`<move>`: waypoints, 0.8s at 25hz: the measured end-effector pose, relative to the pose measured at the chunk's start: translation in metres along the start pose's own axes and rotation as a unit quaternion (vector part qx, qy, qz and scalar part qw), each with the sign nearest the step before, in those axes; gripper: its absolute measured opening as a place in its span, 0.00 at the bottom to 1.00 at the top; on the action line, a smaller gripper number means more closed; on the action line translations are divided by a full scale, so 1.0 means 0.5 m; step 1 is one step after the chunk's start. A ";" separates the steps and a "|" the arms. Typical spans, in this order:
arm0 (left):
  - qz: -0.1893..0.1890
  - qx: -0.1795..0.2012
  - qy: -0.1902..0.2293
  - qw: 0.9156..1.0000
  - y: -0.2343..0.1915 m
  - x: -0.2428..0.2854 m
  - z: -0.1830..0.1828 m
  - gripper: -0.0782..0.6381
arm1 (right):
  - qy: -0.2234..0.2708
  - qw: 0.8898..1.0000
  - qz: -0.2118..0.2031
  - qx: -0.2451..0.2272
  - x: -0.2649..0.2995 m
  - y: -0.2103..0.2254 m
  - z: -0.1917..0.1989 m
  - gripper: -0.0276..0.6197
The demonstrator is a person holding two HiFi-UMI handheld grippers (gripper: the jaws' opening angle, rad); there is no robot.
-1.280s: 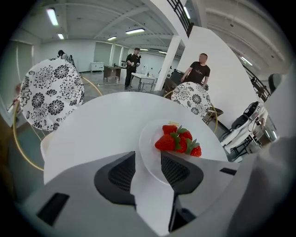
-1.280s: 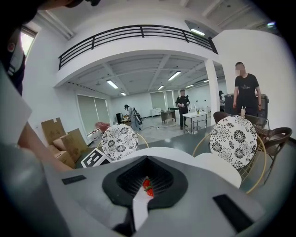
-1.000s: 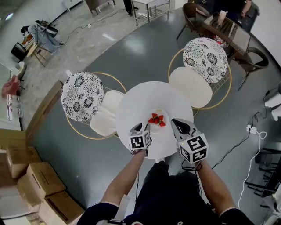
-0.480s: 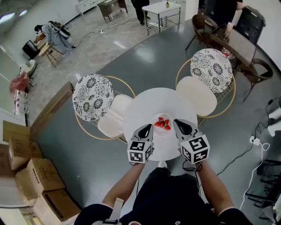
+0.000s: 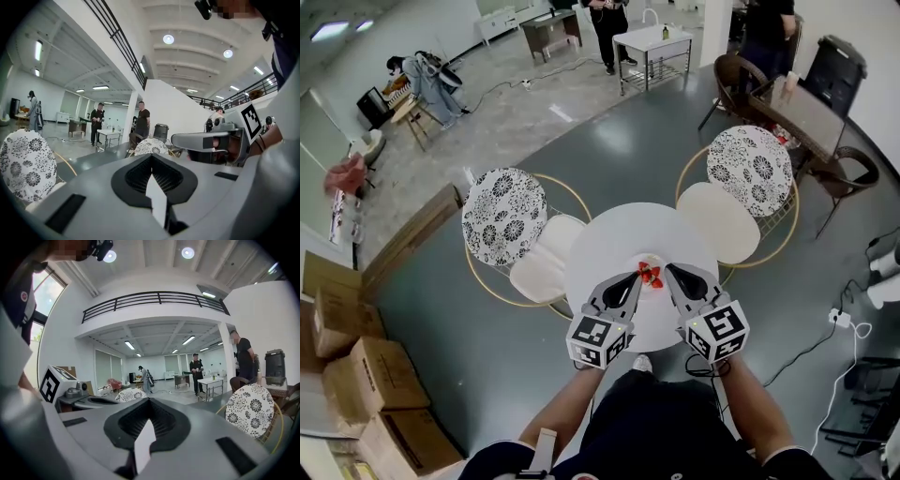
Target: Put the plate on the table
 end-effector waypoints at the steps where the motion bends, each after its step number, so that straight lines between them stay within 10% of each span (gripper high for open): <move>1: 0.005 0.001 0.004 1.000 0.008 -0.003 -0.006 0.12 | 0.007 1.000 -0.005 0.001 -0.006 -0.003 -0.005 0.05; 20: 0.025 0.002 0.015 1.000 0.032 -0.026 -0.026 0.12 | 0.030 0.999 -0.018 0.004 -0.015 -0.023 -0.025 0.05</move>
Point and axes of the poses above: the fingertips, and each gripper's own axes: x forward along the fingers, y to its right, z out of its underside, the point moved 3 cm from there along -x, backward along the fingers, and after that the axes turned 9 degrees about -y, right-handed, at the moved point
